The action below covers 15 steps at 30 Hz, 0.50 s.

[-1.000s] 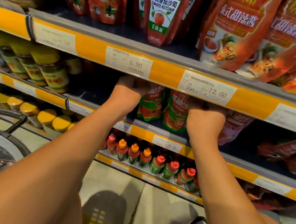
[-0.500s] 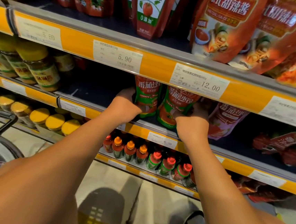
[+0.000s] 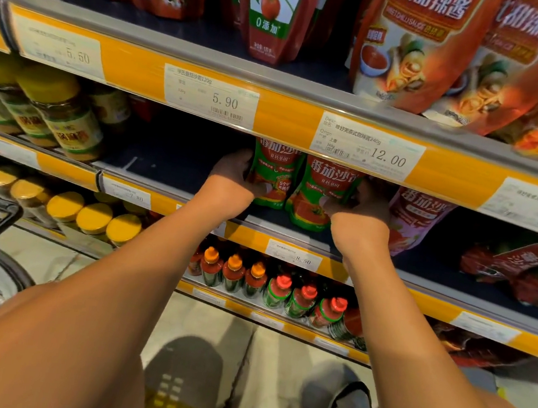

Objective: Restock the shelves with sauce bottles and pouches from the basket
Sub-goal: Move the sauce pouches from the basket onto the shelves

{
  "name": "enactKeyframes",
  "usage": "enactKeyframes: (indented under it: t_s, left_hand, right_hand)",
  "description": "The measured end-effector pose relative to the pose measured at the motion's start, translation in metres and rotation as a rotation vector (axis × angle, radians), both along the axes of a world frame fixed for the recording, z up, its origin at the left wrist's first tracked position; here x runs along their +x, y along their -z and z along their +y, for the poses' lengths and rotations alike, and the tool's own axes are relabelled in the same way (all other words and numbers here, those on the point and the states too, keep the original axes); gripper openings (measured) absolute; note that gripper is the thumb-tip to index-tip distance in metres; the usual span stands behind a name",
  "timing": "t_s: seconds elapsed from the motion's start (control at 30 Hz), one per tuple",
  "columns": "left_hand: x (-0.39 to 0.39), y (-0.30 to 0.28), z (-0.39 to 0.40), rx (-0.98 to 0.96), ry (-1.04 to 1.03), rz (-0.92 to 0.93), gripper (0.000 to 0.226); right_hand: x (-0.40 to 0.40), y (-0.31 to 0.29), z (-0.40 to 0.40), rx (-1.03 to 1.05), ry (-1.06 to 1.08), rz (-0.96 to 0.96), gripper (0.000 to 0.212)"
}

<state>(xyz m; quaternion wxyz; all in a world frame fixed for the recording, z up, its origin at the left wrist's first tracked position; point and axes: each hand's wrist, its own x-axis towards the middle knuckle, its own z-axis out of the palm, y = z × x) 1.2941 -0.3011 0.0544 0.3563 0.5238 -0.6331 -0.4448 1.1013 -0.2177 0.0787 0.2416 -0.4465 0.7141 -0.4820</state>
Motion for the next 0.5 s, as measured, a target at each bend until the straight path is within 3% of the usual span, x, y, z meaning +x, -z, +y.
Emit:
enactKeyframes:
  t_s: [0.27, 0.5]
  left_hand:
    - [-0.007, 0.007, -0.002, -0.055, -0.026, -0.044, 0.051]
    - [-0.007, 0.011, -0.001, -0.095, -0.036, -0.118, 0.055]
  right_hand:
    - [0.004, 0.004, -0.011, -0.020, 0.016, -0.058, 0.053]
    - [0.007, 0.000, -0.008, 0.008, -0.002, 0.035, 0.054]
